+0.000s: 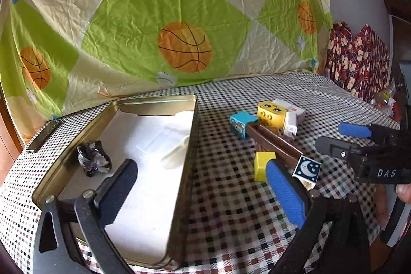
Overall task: Organize rigid objects
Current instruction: 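Grasp the moon-print block with the right gripper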
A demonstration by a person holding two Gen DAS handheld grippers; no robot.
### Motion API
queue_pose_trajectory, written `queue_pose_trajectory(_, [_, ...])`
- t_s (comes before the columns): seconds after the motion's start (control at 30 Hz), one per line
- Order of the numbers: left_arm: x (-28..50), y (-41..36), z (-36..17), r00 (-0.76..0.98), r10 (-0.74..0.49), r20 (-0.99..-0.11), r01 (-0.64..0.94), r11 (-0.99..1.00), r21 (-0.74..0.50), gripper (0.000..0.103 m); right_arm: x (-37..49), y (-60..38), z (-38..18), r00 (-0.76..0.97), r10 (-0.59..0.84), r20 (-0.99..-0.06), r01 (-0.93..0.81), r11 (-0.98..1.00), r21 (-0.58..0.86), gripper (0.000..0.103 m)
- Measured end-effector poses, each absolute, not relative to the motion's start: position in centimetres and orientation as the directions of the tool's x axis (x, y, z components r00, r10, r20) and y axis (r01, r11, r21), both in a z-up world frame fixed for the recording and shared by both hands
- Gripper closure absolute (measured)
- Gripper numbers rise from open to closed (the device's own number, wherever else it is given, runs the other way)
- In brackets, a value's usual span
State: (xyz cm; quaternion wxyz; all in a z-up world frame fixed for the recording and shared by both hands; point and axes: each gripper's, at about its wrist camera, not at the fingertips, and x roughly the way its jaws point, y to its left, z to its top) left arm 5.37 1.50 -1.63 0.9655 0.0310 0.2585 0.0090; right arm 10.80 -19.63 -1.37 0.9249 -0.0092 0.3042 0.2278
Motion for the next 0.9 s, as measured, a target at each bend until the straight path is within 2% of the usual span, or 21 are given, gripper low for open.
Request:
queue_pose_trajectory(0.3, [5.7, 1.4, -2.5, 0.839, 0.035, -0.543, -0.012, 0.999, 0.045, 0.002, 9.7, -16.2, -2.6, 0.655, 0.427, -0.624, -0.546, 0.838, 0.0, 0.016])
queue_pose_trajectory(0.37, [5.7, 1.3, -2.6, 0.838, 0.029, -0.544, -0.007, 0.999, 0.042, 0.002, 10.2, -15.8, -3.1, 0.615, 0.432, -0.659, -0.568, 0.823, 0.01, 0.025])
queue_pose_trajectory(0.43, [5.6, 1.3, -2.5, 0.841, 0.029, -0.541, -0.006, 0.999, 0.045, 0.002, 10.8, -15.4, -3.7, 0.56, 0.448, -0.697, -0.601, 0.799, 0.031, 0.054])
queue_pose_trajectory(0.47, [5.5, 1.2, -2.5, 0.842, 0.027, -0.539, -0.004, 0.999, 0.044, 0.002, 10.9, -15.3, -3.8, 0.549, 0.454, -0.702, -0.607, 0.794, 0.038, 0.057])
queue_pose_trajectory(0.57, [5.5, 1.0, -2.4, 0.843, 0.014, -0.538, 0.006, 0.999, 0.036, 0.002, 10.4, -15.6, -3.6, 0.547, 0.488, -0.68, -0.63, 0.775, 0.049, 0.058])
queue_pose_trajectory(0.73, [5.8, -0.3, -2.5, 0.833, -0.01, -0.554, 0.042, 0.998, 0.045, 0.003, 10.0, -17.3, -2.9, 0.625, 0.481, -0.615, -0.558, 0.826, 0.08, 0.058])
queue_pose_trajectory(0.83, [6.3, -1.1, -2.6, 0.822, -0.031, -0.568, 0.07, 0.996, 0.046, 0.009, 10.3, -18.8, -2.5, 0.672, 0.452, -0.587, -0.481, 0.869, 0.119, 0.058])
queue_pose_trajectory(0.9, [6.9, -1.8, -2.9, 0.805, -0.055, -0.591, 0.099, 0.994, 0.042, 0.017, 10.7, -19.7, -2.3, 0.689, 0.434, -0.58, -0.433, 0.889, 0.15, 0.058])
